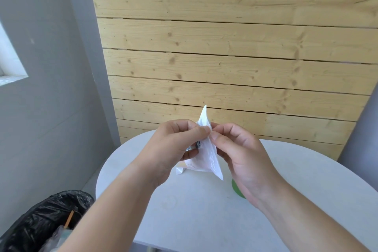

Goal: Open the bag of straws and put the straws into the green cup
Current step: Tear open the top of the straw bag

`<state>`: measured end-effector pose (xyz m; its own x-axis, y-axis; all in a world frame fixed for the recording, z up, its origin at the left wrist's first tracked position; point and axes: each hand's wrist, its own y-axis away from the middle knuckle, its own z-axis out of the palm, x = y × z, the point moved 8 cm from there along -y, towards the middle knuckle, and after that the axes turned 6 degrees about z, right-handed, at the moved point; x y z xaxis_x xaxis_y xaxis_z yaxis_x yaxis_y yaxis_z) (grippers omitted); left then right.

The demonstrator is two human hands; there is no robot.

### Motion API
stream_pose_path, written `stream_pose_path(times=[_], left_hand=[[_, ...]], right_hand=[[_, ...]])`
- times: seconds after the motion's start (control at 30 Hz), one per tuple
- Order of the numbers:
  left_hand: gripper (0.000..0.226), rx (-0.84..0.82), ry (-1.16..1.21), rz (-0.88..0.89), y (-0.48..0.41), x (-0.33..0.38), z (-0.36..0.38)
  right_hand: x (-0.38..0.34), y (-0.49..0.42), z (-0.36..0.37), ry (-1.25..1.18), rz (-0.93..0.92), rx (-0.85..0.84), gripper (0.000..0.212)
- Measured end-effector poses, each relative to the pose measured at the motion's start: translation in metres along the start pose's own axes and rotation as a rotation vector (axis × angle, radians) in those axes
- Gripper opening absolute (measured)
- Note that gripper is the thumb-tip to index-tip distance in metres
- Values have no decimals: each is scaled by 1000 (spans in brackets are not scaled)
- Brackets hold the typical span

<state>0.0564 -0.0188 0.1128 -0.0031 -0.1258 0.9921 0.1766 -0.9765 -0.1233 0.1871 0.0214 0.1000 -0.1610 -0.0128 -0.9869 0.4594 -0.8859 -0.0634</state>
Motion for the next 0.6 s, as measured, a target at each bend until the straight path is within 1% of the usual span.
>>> stream_pose_path(times=[0.13,0.2,0.33,0.4,0.47,0.6], left_hand=[[17,21,6,1,-1,-3,0],[16,21,5,12,-1,-2,2],[17,-6,-101,70,-1,0,3],[21,-12,-129,109,-2,1,3],[25,-22,-109,150,-3,2,4],[18,-55,-63,187,-4,1,5]], right_hand=[[1,0,2,13,-3,4,15],[-1,0,3,40,-14,-2,20],[0,1,3,60,-19,-3,24],[0,3,3,59,-17,6,24],[-2,3,3,63,-23,21,23],[-4,4,2,91,-52,49,21]])
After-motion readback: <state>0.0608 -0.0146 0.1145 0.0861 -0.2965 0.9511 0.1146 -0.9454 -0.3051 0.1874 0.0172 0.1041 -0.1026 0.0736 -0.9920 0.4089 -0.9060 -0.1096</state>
